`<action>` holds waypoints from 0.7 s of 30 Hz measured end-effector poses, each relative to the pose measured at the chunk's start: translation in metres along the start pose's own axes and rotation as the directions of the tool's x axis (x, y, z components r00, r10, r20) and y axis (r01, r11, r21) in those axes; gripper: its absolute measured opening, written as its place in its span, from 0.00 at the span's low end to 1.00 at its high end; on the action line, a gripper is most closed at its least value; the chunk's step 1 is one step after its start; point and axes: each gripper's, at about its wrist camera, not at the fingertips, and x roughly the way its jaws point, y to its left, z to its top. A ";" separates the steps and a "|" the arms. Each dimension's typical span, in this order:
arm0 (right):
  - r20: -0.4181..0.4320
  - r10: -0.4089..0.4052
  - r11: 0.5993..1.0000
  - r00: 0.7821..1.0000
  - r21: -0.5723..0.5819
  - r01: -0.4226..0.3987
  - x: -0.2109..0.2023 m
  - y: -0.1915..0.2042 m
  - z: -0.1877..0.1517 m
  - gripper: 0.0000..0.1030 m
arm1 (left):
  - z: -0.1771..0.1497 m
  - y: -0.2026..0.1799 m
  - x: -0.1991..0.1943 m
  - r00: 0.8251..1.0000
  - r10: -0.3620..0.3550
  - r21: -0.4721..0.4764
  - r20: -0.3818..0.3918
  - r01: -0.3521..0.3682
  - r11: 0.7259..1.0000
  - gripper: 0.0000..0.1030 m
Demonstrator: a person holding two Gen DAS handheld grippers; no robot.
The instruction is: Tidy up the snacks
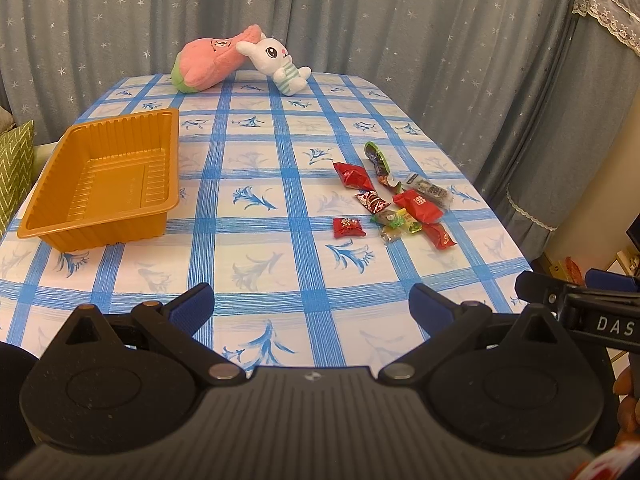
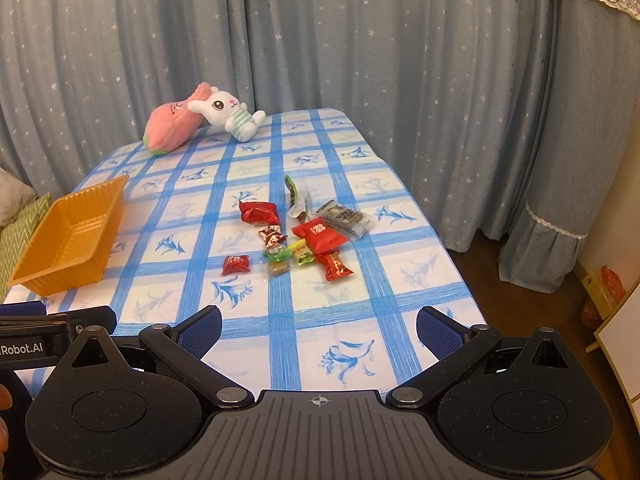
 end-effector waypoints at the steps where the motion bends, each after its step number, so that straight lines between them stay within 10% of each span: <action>1: 0.000 0.000 1.000 1.000 0.000 0.000 0.000 0.000 0.000 1.00 | 0.000 0.000 0.000 1.000 0.000 0.001 0.000 0.000 1.000 1.00; 21: 0.001 -0.002 1.000 1.000 0.004 0.002 0.000 0.000 -0.002 1.00 | 0.000 -0.005 0.000 1.000 -0.003 -0.006 -0.005 0.003 1.000 1.00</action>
